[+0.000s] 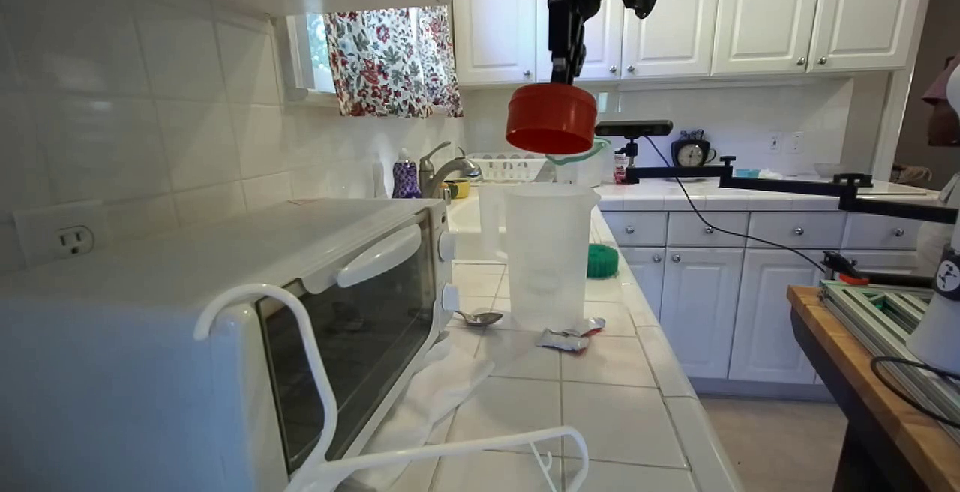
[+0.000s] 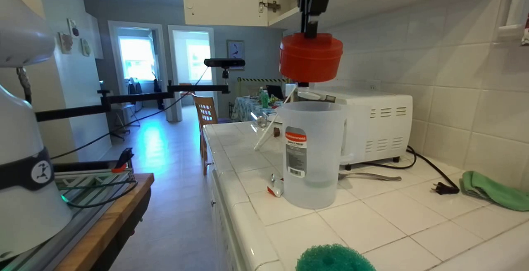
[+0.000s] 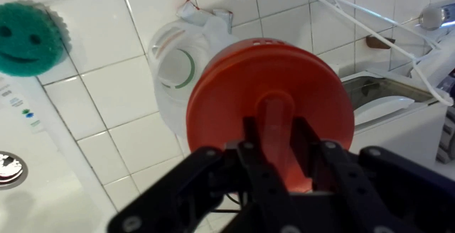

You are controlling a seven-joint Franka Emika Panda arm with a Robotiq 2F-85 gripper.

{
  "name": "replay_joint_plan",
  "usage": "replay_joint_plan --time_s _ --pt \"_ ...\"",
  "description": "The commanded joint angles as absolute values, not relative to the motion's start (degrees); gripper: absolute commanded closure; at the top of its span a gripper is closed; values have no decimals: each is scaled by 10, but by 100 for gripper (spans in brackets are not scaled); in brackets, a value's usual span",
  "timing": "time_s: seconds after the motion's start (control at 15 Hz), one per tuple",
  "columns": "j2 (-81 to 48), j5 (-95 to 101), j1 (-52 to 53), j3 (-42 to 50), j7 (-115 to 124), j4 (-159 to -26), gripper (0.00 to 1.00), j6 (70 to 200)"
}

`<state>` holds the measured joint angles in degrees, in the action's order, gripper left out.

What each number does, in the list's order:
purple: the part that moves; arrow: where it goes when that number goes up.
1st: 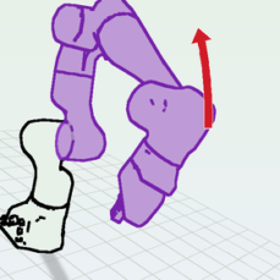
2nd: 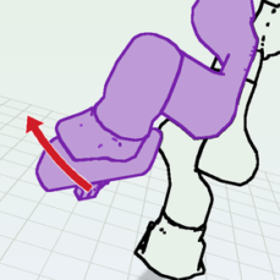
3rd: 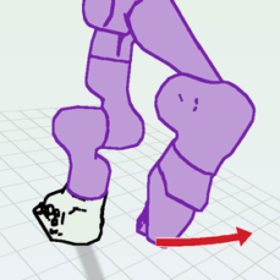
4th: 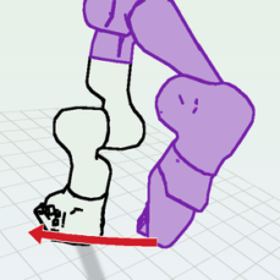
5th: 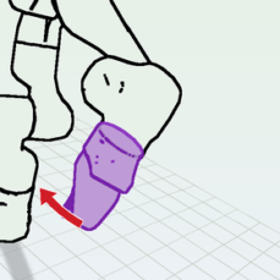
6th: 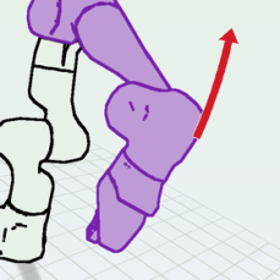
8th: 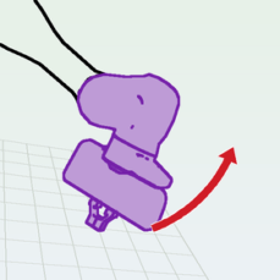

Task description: Open the jug, move it to the right and then put some of its contents onto the counter

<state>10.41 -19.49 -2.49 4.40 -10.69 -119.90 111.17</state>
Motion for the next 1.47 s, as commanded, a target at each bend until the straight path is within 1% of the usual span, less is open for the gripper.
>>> replay_joint_plan --time_s 0.0,0.27,0.47,0.93,1.4 --pt "127 -186 -6 33 -128 -1186 93 1065" --pt "124 -179 26 4 -135 -1181 93 1053" --pt "100 -163 40 -14 -136 -1191 93 1072" --pt "17 -112 43 -31 -126 -1207 93 1151" --pt "-4 -95 45 -40 -120 -1209 93 1181"
